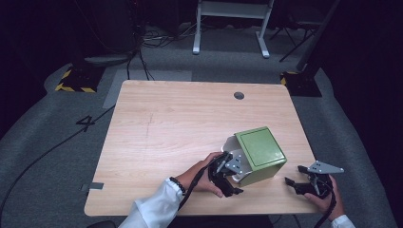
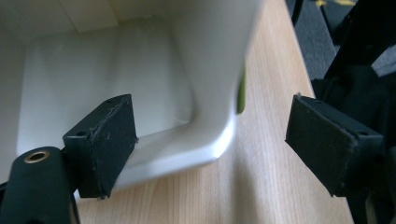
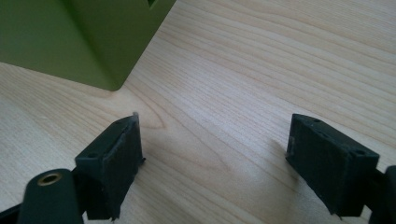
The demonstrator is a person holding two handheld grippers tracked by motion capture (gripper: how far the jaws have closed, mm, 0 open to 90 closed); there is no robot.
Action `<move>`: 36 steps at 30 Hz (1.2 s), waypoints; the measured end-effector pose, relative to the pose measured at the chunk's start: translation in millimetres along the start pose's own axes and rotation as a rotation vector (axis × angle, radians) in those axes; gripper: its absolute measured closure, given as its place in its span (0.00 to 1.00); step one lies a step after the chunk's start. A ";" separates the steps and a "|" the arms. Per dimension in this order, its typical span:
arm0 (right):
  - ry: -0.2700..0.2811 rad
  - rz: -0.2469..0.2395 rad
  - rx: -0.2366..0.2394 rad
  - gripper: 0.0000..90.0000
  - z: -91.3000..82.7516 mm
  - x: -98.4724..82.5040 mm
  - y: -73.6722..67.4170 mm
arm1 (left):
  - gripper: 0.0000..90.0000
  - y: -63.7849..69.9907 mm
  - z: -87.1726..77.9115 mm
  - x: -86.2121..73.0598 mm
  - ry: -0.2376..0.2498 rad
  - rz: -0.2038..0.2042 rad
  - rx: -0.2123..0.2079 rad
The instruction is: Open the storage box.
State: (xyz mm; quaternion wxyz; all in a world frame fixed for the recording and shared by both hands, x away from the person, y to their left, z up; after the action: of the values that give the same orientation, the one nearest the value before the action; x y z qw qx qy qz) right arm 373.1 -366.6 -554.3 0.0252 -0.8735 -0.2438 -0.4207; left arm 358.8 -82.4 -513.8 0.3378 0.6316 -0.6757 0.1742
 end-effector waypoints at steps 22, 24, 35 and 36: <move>0.000 0.000 0.000 0.20 0.0 0.0 0.0 | 0.46 6.4 -29.2 -34.9 0.050 -0.073 0.033; 0.000 0.000 0.000 0.20 0.1 0.0 0.1 | 0.48 8.5 -30.4 -38.6 0.041 -0.070 0.027; 0.000 0.000 0.000 0.20 0.0 0.0 0.0 | 0.48 15.1 -39.9 -50.5 0.045 -0.080 0.017; 0.000 0.001 0.000 0.20 0.0 0.1 0.0 | 0.49 15.4 -40.0 -50.9 0.048 -0.080 0.014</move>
State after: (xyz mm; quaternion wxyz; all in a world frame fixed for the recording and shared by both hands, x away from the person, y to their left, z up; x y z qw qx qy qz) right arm 373.1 -366.6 -554.3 0.0255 -0.8735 -0.2437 -0.4208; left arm 352.0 -16.3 -516.9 0.3562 0.6561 -0.6404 0.1803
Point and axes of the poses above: each handheld gripper's, and its own axes: z roughly forward along the jaws, x roughly out of its top, y roughly to its right, the point moved 7 cm from there along z, roughly forward along the jaws, and after that the axes turned 13 degrees about -x, right-handed, at the moved point
